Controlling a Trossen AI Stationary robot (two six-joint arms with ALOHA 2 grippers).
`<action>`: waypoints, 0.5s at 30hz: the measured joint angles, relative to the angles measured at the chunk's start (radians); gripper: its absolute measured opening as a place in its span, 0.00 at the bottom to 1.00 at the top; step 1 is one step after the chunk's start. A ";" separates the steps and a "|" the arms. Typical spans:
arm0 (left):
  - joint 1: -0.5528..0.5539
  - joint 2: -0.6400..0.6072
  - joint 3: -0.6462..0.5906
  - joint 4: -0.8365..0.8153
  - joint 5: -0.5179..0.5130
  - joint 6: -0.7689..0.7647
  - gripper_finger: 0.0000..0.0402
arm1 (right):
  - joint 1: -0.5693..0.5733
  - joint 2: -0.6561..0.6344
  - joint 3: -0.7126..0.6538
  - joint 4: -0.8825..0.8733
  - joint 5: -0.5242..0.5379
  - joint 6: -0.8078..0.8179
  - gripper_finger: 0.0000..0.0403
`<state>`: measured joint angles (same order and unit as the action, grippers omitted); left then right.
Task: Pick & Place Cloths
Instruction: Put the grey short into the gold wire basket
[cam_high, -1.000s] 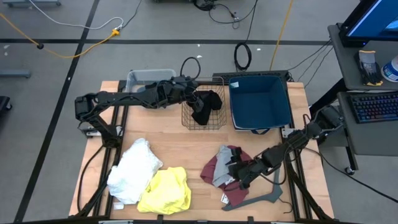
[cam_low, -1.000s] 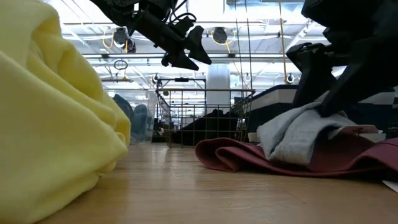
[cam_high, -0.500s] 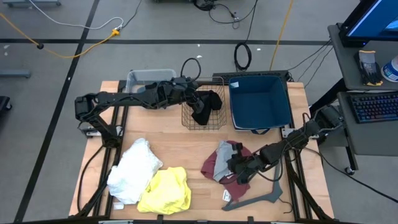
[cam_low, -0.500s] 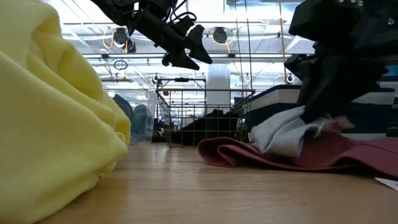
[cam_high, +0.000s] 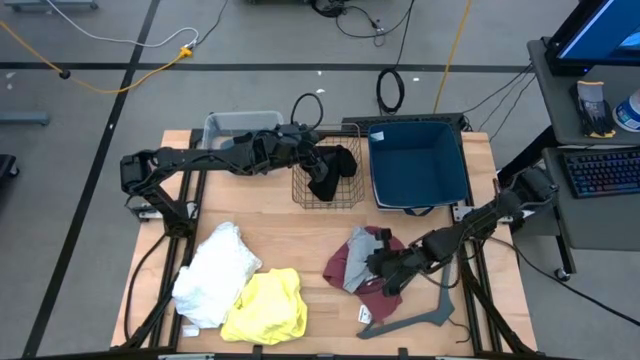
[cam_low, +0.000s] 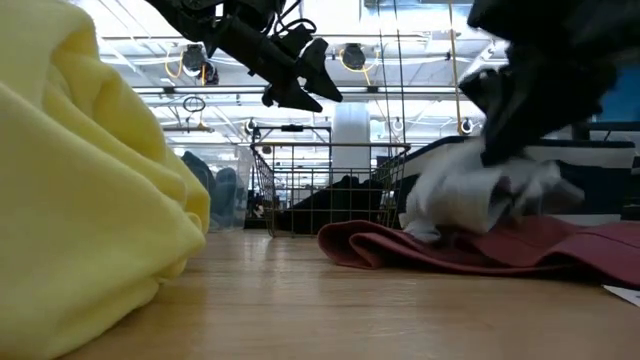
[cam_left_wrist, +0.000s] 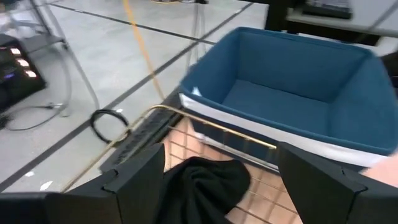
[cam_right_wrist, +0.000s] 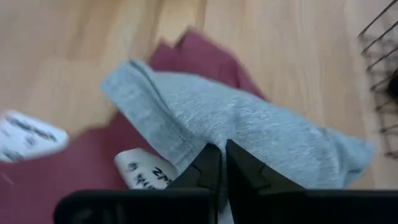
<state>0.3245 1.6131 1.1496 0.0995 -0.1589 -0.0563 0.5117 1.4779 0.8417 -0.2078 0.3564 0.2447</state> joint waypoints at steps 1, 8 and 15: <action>0.000 0.000 0.000 0.000 0.023 0.000 0.77 | 0.000 -0.018 0.000 0.006 0.002 0.001 0.01; -0.001 0.000 0.000 -0.001 0.232 0.050 0.77 | 0.001 -0.199 0.000 0.021 0.010 -0.011 0.01; -0.025 0.000 0.000 -0.001 0.349 0.085 0.77 | 0.001 -0.355 0.000 0.130 0.016 -0.109 0.00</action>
<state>0.2996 1.6135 1.1496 0.0986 0.1896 0.0291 0.5125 1.1232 0.8417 -0.0779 0.3720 0.1357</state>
